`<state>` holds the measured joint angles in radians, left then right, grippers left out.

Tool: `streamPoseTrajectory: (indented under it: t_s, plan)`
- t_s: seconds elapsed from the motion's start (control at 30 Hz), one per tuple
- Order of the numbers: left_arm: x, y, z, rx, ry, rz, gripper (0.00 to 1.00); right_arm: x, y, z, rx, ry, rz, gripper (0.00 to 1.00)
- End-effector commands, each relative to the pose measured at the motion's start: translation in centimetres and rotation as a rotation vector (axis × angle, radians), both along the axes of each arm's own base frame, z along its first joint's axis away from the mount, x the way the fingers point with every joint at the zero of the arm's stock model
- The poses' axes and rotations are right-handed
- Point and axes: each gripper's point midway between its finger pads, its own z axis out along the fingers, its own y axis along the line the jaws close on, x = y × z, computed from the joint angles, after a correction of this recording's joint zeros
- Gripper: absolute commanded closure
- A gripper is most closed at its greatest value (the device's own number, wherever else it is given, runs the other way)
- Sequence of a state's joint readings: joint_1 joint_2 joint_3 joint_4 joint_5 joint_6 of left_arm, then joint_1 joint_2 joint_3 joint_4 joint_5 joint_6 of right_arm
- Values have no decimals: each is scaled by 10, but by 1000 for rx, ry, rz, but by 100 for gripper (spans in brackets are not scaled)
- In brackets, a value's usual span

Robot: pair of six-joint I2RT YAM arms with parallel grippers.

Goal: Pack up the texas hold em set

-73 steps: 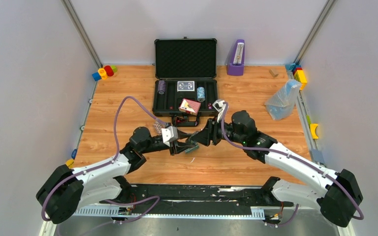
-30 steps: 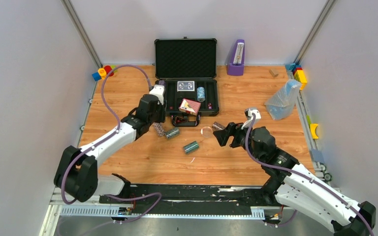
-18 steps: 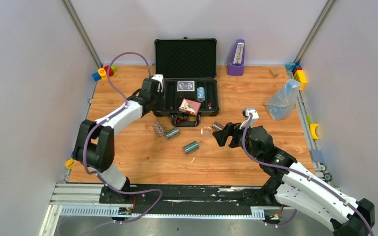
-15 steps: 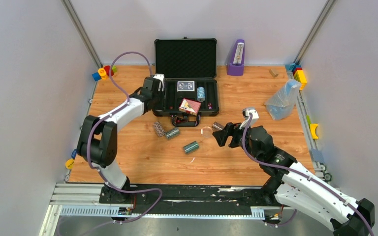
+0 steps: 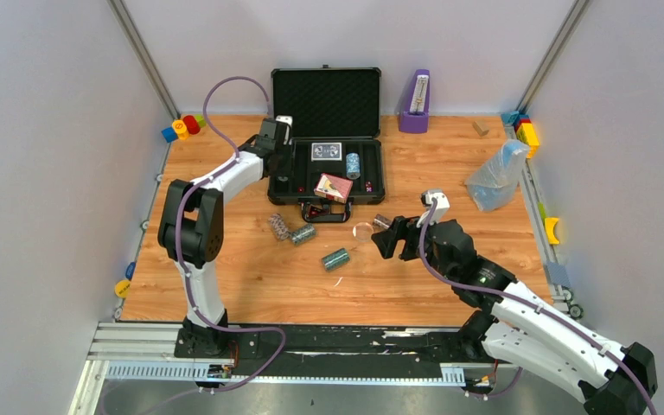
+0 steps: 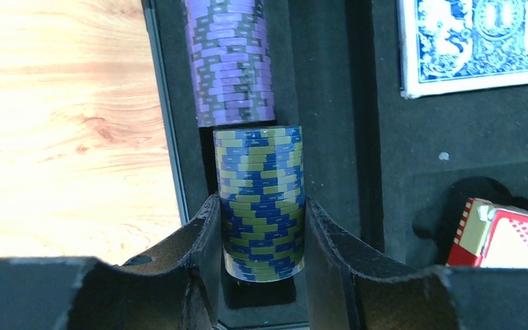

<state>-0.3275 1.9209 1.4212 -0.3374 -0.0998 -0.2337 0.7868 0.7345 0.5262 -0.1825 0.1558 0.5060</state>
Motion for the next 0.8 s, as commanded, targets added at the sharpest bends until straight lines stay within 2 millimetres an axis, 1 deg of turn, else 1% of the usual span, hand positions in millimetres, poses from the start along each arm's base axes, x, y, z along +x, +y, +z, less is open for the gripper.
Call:
streamPoseTrajectory:
  t_s: [0.0, 0.1, 0.13, 0.2, 0.43, 0.6, 0.73, 0.77]
  plan:
    - [15, 6, 10, -7, -31, 34, 100, 5, 4, 12, 16, -44, 9, 21]
    - [10, 8, 9, -23, -18, 45, 100, 6, 6, 11, 16, -44, 12, 22]
    - [8, 8, 12, -30, -21, 44, 100, 6, 6, 11, 18, -43, 14, 22]
    - [2, 4, 11, -48, -6, 21, 100, 6, 7, 10, 18, -42, 18, 21]
    - [-10, 4, 7, -54, 19, -2, 100, 5, 8, 8, 18, -38, 22, 21]
    - [-9, 13, 1, -33, 25, 20, 100, 5, 8, 10, 21, -43, 24, 22]
    - [-2, 16, 1, -49, 22, 26, 100, 4, 7, 9, 20, -42, 23, 21]
    - [0, 17, 0, -52, 24, 29, 96, 4, 7, 9, 20, -41, 24, 21]
